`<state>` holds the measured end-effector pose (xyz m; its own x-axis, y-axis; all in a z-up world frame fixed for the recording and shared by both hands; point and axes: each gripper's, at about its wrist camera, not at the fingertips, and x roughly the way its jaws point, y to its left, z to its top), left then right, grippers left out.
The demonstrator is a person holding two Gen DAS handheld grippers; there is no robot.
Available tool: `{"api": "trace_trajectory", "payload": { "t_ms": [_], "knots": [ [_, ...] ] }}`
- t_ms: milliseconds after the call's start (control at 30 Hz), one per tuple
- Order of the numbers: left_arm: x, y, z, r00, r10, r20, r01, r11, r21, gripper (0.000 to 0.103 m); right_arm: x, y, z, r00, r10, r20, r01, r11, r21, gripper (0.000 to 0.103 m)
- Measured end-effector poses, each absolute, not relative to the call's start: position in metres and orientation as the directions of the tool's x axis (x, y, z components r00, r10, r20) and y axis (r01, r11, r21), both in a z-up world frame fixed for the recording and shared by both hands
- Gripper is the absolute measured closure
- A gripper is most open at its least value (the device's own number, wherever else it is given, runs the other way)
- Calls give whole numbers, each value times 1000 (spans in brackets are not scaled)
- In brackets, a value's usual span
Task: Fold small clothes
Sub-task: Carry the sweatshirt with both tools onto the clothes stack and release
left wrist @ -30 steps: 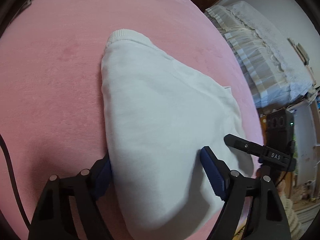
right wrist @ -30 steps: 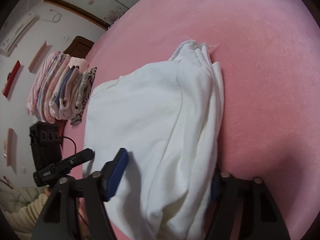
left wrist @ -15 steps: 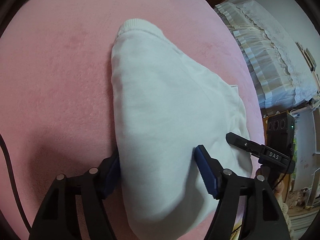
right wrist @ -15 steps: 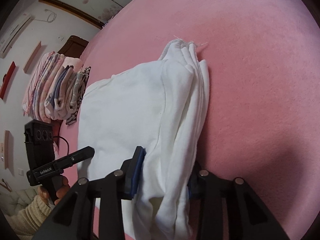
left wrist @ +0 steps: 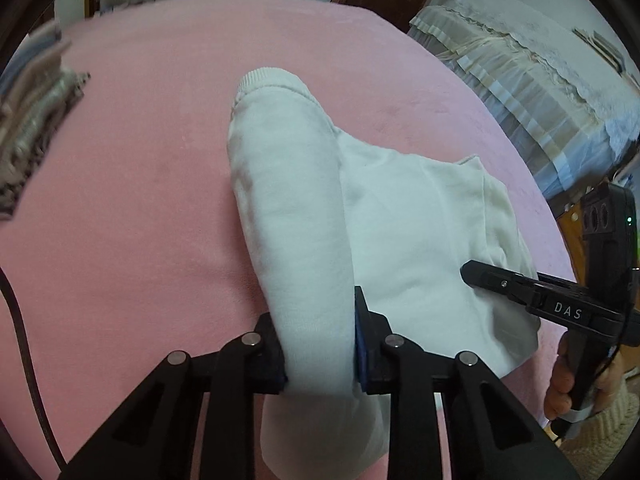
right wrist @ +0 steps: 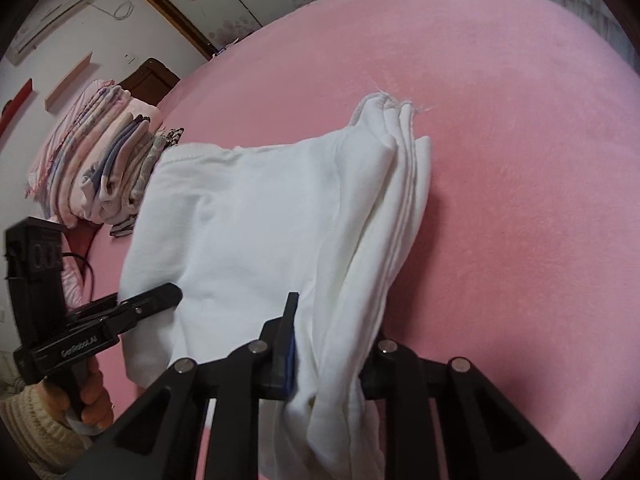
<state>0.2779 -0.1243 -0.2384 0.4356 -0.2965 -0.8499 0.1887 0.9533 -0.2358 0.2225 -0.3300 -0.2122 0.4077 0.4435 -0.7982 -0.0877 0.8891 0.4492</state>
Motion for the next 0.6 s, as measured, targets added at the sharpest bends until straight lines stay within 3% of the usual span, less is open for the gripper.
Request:
{"api": "trace_trajectory", "payload": {
  "t_ms": [333, 600],
  "knots": [
    [223, -59, -151, 461, -249, -852, 208, 963, -169, 80, 166, -262, -128, 464, 450, -763, -152, 889, 432, 84],
    [220, 76, -21, 598, -100, -795, 166, 986, 0, 79, 198, -139, -24, 506, 570, -647, -314, 821, 478, 84]
  ]
}}
